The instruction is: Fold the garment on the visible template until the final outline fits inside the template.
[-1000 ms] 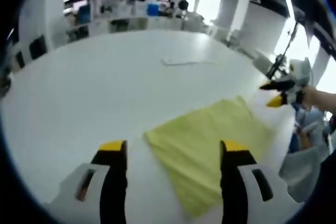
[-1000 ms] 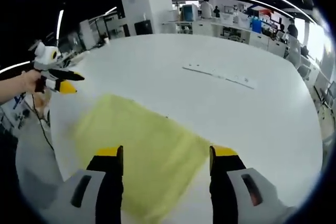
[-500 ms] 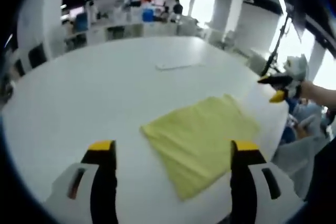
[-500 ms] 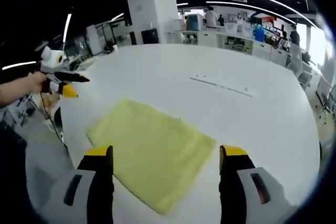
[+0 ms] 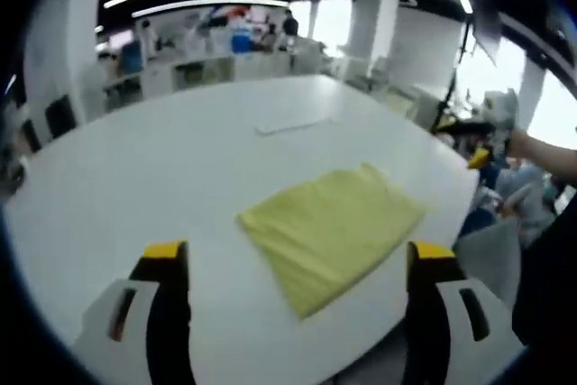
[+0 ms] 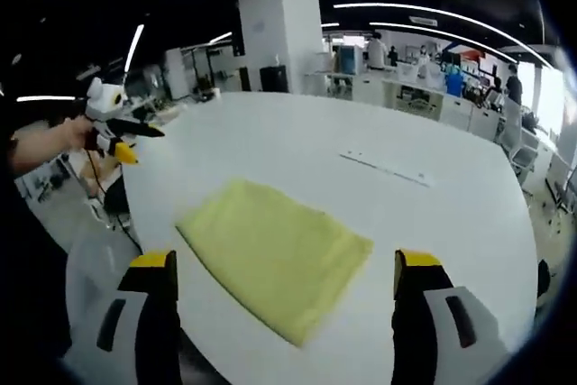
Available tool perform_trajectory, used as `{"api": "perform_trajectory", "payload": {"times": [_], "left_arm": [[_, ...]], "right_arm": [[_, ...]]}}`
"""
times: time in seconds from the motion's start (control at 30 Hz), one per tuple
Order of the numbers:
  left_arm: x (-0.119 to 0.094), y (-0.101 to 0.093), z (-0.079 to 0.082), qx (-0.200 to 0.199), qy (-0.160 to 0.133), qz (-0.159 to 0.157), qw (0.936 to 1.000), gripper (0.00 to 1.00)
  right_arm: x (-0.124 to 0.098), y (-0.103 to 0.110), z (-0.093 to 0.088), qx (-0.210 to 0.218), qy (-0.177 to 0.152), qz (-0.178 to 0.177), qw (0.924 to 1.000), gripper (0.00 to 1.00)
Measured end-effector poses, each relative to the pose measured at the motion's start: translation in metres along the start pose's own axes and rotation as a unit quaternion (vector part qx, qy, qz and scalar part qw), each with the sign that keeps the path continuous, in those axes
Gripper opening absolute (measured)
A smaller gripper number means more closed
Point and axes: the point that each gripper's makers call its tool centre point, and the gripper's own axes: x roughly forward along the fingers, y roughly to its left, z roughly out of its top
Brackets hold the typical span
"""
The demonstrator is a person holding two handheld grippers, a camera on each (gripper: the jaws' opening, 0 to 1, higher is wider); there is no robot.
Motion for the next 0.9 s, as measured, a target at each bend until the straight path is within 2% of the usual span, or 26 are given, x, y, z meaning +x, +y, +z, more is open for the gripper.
{"api": "perform_trajectory", "payload": {"times": [0.13, 0.23, 0.3, 0.4, 0.47, 0.6, 0.67, 0.77, 0.9], "left_arm": [[-0.014, -0.005, -0.006, -0.003, 0.002, 0.004, 1.0, 0.97], [-0.027, -0.011, -0.009, -0.02, -0.005, 0.005, 0.9998, 0.98], [-0.034, -0.017, -0.015, -0.033, -0.006, 0.006, 0.9994, 0.99], [-0.043, -0.025, -0.032, -0.046, 0.008, 0.009, 0.9989, 0.99], [-0.047, -0.029, -0.042, -0.056, 0.013, 0.009, 0.9983, 0.99], [-0.054, -0.035, -0.052, -0.077, 0.01, 0.008, 0.9969, 1.0], [-0.055, -0.037, -0.056, -0.075, 0.011, 0.012, 0.9971, 1.0], [-0.056, -0.037, -0.064, -0.081, 0.024, 0.014, 0.9964, 1.0], [-0.057, -0.035, -0.061, -0.071, 0.028, 0.017, 0.9969, 1.0]], "right_arm": [[-0.024, 0.001, 0.001, 0.012, -0.022, -0.01, 0.9996, 1.0], [-0.036, 0.001, -0.001, 0.015, -0.031, -0.022, 0.9992, 1.0], [-0.045, 0.002, -0.007, 0.013, -0.031, -0.033, 0.9989, 1.0], [-0.053, 0.007, -0.018, 0.031, -0.035, -0.038, 0.9982, 1.0], [-0.056, 0.01, -0.026, 0.04, -0.031, -0.04, 0.9979, 1.0], [-0.063, 0.019, -0.038, 0.043, -0.004, -0.042, 0.9982, 1.0], [-0.068, 0.022, -0.037, 0.039, -0.001, -0.044, 0.9983, 1.0], [-0.073, 0.024, -0.029, 0.038, -0.019, -0.047, 0.998, 1.0], [-0.072, 0.022, -0.03, 0.046, -0.023, -0.049, 0.9974, 1.0]]}}
